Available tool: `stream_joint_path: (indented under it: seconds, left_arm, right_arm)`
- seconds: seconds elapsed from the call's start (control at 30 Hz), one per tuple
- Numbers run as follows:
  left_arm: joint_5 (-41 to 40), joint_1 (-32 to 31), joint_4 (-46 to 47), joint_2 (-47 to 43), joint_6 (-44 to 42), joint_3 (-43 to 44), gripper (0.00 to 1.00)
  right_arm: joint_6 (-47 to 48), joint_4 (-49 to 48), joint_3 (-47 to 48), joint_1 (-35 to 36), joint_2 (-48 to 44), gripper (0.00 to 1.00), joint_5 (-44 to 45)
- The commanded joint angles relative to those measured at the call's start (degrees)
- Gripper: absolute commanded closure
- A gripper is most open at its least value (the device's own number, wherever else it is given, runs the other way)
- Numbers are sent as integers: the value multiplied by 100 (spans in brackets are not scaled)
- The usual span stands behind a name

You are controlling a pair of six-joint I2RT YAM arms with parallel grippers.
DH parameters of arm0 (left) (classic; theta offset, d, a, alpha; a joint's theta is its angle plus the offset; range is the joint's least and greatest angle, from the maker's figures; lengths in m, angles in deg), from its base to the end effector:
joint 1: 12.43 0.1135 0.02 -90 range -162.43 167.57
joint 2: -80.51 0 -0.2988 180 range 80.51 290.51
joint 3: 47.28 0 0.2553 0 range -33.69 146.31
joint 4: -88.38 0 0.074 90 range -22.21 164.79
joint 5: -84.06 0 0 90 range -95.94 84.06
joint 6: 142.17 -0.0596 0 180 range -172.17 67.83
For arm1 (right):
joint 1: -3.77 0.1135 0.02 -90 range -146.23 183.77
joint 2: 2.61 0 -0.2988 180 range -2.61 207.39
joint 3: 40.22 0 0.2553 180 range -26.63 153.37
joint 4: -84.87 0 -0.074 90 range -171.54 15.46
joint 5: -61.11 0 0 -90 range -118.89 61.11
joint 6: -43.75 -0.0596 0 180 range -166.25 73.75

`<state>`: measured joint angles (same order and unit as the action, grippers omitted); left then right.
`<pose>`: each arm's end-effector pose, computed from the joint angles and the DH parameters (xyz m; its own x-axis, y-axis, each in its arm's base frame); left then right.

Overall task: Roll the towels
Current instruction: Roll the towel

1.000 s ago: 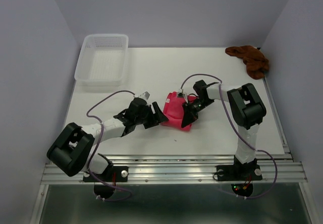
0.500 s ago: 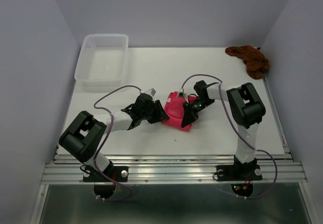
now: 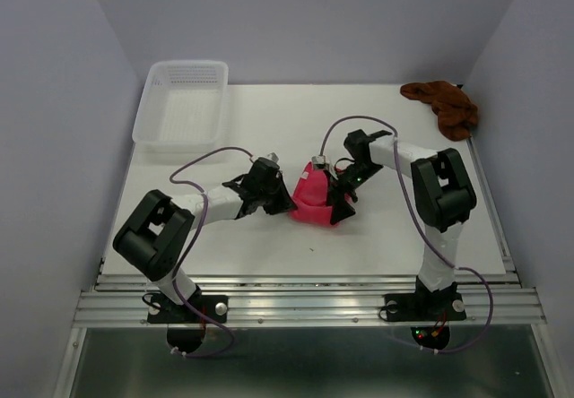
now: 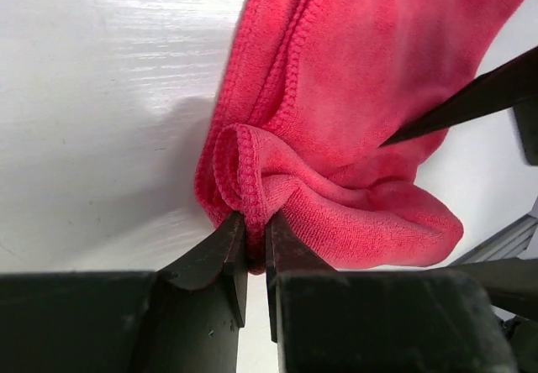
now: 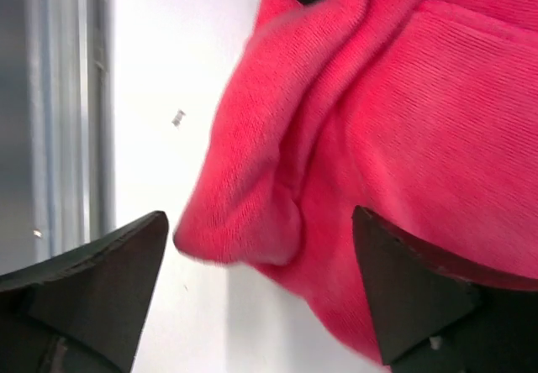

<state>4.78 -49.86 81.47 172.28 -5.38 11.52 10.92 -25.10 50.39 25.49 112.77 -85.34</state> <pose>0.2673 -0.2186 0.1882 -0.8665 -0.2386 -0.4385 0.1154 0.7588 -0.6410 0.3262 0.1834 0.1699 -0.3845 -0.6530 -0.6525 -0.8536 -0.0175 0.5206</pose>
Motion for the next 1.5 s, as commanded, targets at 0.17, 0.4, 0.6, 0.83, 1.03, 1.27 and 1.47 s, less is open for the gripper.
stream_joint_path:
  seconds: [0.17, 0.4, 0.6, 0.83, 1.03, 1.27, 1.47]
  left_arm:
    - [-623, -159, -1177, -79, 226, 761, 89]
    - [-739, -230, -1959, 43, 191, 1252, 89]
    - [-422, -203, -2416, 254, 24, 1648, 93]
    - [167, -124, -2732, 280, -29, 1675, 96]
    - [246, -80, -3392, 351, -117, 1833, 96]
    - [615, 183, -3699, 377, -371, 1710, 99]
    - [624, 236, -4051, 473, -574, 1991, 99]
  right_arm:
    - [955, -474, 692, -88, -1181, 0, 1609]
    - [-2473, -5144, -184, -88, -2359, 0, 2067]
    - [-4298, -6400, -757, 237, -2993, 0, 2771]
    - [-4468, -5672, -1952, 1298, -4232, 0, 4132]
    - [-4776, -4960, -2585, 2353, -5007, 0, 5397]
    - [-4785, -4590, -2919, 3839, -4612, 0, 6996]
    - [-4619, -4791, -3025, 4385, -4120, 2, 7446]
